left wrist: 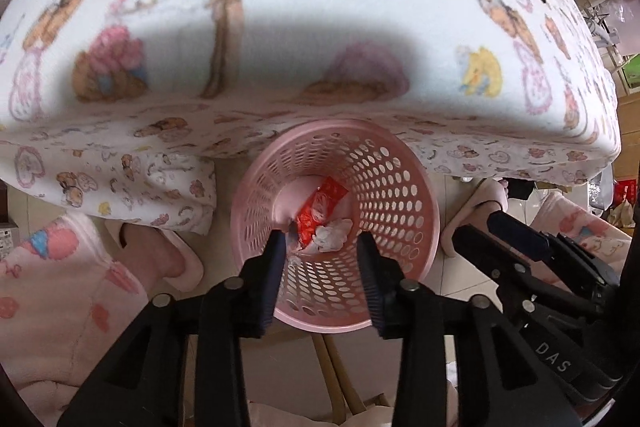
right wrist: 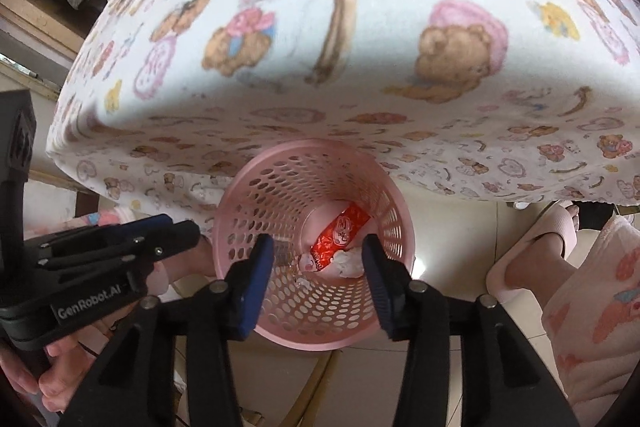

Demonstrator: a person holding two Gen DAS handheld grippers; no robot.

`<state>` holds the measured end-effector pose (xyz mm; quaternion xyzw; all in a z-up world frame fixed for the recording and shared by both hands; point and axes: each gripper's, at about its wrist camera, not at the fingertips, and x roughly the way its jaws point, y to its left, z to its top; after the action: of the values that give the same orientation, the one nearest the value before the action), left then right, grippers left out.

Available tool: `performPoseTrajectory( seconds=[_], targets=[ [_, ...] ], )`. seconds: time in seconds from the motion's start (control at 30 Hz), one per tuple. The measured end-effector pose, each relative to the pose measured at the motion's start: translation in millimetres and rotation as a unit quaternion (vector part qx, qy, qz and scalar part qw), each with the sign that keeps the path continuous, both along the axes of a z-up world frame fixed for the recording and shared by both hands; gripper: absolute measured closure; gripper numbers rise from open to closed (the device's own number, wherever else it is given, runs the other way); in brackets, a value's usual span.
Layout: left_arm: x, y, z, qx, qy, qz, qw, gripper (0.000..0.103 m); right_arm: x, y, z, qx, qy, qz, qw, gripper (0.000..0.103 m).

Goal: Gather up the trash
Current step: 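Open the right tool over the pink basket while the left tool releases its item, then move both tools back up over the chair seat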

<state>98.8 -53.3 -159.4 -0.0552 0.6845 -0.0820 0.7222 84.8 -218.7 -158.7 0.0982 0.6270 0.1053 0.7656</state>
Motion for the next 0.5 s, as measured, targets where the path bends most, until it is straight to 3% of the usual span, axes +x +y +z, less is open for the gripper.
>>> performPoseTrajectory(
  seconds=[0.33, 0.5],
  targets=[
    [0.6, 5.9, 22.7, 0.024, -0.041, 0.001, 0.9989, 0.059, -1.4, 0.0, 21.8, -0.017, -0.042, 0.0, 0.999, 0.05],
    [-2.9, 20.0, 47.1, -0.009, -0.075, 0.03, 0.9967, 0.059, -3.1, -1.6, 44.4, -0.029, -0.085, -0.001, 0.996, 0.05]
  ],
)
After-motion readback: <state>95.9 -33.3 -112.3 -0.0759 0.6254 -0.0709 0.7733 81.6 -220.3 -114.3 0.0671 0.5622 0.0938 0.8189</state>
